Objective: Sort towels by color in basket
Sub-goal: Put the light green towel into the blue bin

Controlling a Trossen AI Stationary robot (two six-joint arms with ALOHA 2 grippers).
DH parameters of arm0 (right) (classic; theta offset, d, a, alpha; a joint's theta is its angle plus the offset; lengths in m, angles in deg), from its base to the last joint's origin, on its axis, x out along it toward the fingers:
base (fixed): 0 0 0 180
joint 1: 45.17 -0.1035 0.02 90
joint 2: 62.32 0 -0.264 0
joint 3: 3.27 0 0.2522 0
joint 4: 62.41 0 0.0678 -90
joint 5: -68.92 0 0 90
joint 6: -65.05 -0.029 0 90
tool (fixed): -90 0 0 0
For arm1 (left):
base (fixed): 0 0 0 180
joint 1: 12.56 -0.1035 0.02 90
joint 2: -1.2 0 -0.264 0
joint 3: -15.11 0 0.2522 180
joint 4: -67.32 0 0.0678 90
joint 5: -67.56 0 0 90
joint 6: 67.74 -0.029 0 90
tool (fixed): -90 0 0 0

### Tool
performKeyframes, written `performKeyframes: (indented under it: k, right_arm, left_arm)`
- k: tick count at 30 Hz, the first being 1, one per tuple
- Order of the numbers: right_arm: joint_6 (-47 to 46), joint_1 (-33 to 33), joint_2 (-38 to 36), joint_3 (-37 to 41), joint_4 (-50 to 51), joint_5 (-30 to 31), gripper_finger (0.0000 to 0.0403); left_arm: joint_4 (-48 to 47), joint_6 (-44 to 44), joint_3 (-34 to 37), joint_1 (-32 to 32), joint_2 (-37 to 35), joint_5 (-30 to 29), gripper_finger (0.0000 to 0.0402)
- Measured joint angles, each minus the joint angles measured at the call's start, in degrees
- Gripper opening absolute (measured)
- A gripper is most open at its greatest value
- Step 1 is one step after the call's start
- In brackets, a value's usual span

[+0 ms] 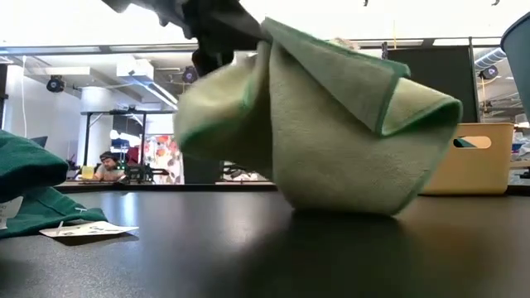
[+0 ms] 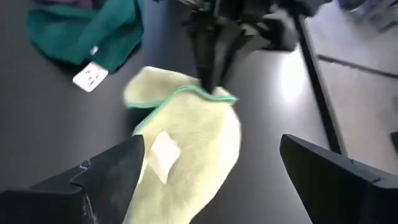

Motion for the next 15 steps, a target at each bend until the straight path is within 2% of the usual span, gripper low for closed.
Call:
performKeyframes:
  k: [2, 4, 7, 11, 15]
  right_arm:
    - [0.1, 1.0, 0.1, 1.1, -0.3, -2.1, 0.0367]
    - [-0.8, 2.2, 0.7, 2.5, -0.4, -4.1, 0.0367]
    - [-2.0, 4.0, 1.7, 6.2, -2.9, -7.6, 0.0367]
    - [-2.2, 6.2, 3.5, 11.6, -8.9, -10.0, 0.0367]
    - [-1.3, 8.2, 4.5, 16.3, -15.7, -10.2, 0.0367]
  left_arm:
    - [-0.5, 0.7, -0.1, 0.4, 1.1, -6.2, 0.0009]
    - [-1.1, 1.5, -0.1, 0.3, 2.3, -9.3, 0.0020]
    - [-1.2, 2.3, 0.2, -0.1, 4.5, -9.3, 0.0054]
    - [-3.0, 6.6, 0.2, 0.0, 7.1, -9.3, 0.0121]
    - [-12.1, 7.7, -0.7, 0.4, 6.3, -9.5, 0.0190]
